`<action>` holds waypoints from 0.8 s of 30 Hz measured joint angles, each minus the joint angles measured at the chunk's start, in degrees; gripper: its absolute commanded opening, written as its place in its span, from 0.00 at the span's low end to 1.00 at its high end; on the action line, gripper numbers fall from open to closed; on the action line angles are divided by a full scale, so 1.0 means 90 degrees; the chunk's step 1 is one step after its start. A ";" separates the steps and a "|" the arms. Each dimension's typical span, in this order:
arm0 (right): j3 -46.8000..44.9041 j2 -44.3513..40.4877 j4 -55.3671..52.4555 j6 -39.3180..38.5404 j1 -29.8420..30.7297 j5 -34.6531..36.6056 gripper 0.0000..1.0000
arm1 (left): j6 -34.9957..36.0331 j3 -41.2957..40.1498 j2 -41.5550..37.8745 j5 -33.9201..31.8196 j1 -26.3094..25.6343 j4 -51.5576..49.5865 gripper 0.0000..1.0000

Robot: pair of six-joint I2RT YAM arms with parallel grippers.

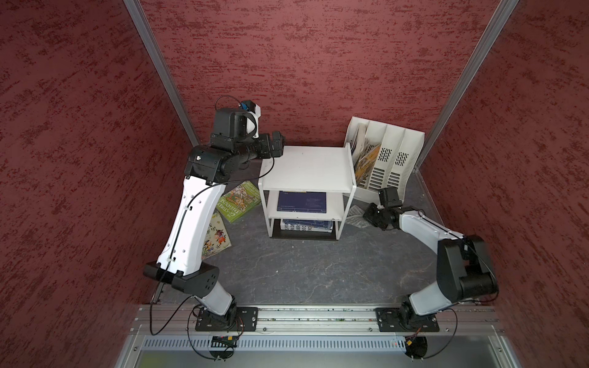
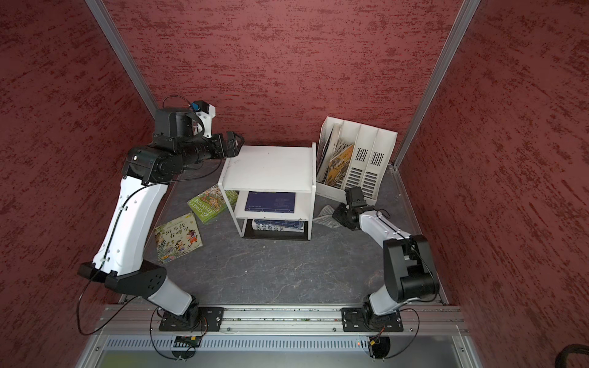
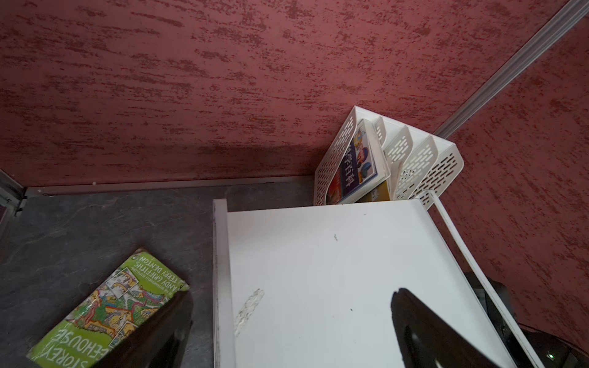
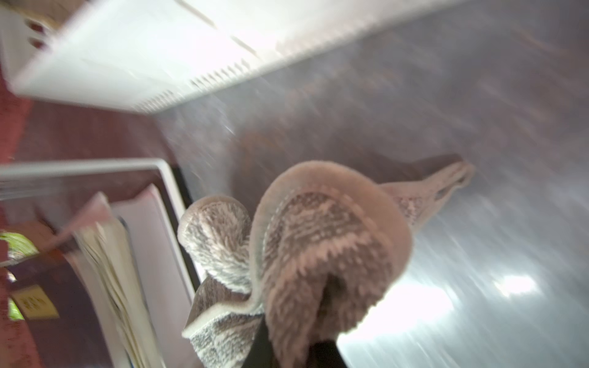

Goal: Wipe the bookshelf clean with a cloth
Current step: Hold the shelf at the center of the board.

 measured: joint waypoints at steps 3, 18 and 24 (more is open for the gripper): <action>0.0427 0.0695 0.0466 -0.0002 0.0017 -0.0034 0.00 | 0.0017 0.0345 0.0330 0.0104 0.0032 -0.0432 0.89; 0.1338 0.2484 0.2565 0.0357 0.0243 -0.0415 0.00 | -0.0017 0.0636 0.1156 0.0153 0.0063 -0.1294 0.54; 0.1202 0.2450 0.3194 0.0398 0.0291 -0.0869 0.00 | -0.0049 0.0699 0.1239 0.0155 0.0087 -0.1294 0.48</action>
